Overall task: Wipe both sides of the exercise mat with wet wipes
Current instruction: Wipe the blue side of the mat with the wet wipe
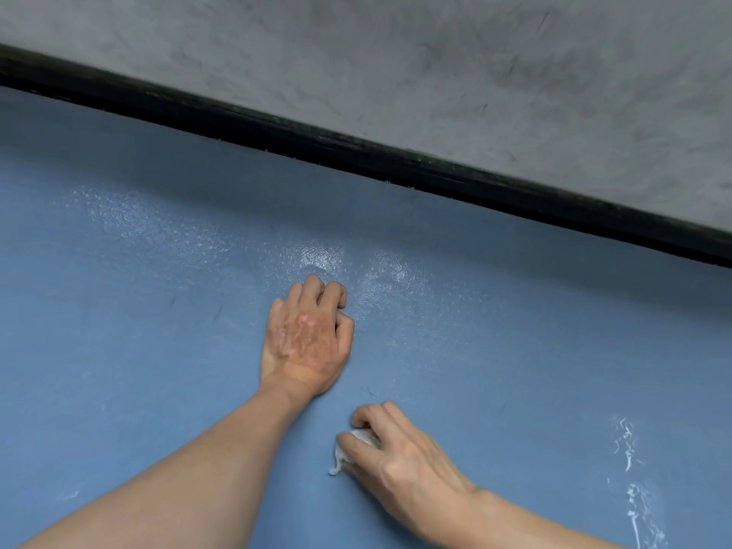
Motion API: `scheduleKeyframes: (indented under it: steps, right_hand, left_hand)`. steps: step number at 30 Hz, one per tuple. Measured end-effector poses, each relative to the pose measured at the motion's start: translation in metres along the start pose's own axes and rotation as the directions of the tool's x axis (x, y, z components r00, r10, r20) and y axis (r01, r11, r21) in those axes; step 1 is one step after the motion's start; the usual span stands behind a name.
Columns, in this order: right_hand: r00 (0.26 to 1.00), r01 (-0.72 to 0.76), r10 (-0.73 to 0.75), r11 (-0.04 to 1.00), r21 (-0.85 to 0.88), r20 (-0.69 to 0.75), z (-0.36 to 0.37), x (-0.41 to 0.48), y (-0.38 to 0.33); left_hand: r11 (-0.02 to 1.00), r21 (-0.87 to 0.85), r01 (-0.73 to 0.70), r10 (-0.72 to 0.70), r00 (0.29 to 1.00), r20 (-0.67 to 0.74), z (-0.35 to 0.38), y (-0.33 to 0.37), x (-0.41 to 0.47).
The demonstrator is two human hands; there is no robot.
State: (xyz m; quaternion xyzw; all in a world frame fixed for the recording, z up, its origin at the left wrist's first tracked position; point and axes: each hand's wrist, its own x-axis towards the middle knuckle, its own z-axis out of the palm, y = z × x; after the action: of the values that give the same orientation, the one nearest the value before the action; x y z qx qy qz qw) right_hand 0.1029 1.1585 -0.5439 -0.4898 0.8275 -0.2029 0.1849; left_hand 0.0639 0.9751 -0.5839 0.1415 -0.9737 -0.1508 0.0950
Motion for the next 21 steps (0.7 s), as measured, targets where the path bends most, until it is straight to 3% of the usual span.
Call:
scheduleKeyframes:
  steps: [3,8,15,21]
  right_hand:
    - [0.998,-0.008,0.007,1.0,-0.005,-0.068,-0.006,0.017,0.018]
    - [0.913,-0.289,0.263,0.956,-0.039,-0.311,-0.034,0.055,0.058]
    - [0.952,-0.188,0.183,0.982,0.004,-0.245,-0.016,0.025,0.033]
    - [0.921,-0.168,0.2,0.978,0.122,-0.335,-0.009,0.029,0.03]
  left_hand:
    - [1.0,-0.006,0.004,-0.004,1.0,-0.003,0.0,0.001,0.0]
    - [1.0,0.003,0.002,-0.002,1.0,-0.006,0.0,0.001,0.0]
    - [1.0,0.002,0.005,-0.005,1.0,0.0,0.0,0.001,0.001]
    - [1.0,0.009,0.001,-0.001,1.0,-0.003,-0.001,0.001,0.001]
